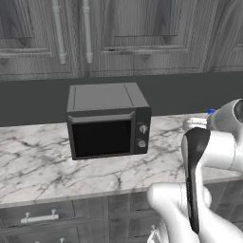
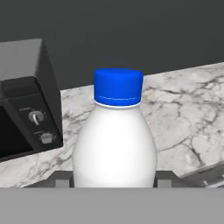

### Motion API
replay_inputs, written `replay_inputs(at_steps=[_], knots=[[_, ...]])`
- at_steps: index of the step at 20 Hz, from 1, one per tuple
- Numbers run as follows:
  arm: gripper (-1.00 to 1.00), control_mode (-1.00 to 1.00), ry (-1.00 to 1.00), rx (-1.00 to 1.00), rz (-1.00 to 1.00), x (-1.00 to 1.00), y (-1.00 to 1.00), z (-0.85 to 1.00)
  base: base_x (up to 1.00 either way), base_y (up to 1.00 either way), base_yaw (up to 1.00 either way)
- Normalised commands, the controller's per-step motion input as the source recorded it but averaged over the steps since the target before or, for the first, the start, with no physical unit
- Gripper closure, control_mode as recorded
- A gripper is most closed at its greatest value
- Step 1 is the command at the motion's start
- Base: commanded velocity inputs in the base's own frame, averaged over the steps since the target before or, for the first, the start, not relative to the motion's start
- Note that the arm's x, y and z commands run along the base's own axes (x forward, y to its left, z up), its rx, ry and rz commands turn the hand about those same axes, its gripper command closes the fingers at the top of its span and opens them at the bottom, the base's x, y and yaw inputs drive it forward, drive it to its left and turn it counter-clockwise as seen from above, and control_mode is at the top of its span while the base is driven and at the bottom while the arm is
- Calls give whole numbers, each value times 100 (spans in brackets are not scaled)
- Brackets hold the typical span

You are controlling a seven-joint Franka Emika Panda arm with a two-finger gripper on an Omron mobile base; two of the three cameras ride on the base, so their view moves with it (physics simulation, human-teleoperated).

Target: Take the bottled waters from the counter and place them in the freezer to freeze. Close the freezer door after placing the bottles.

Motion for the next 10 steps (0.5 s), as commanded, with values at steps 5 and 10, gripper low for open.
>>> replay_inputs(at_steps=[5,10], knots=[[100,-100,-45,-3,0,-59,4,0,0,0,0],[100,-100,-24,-21,14,-23,19,0,0,0,0]])
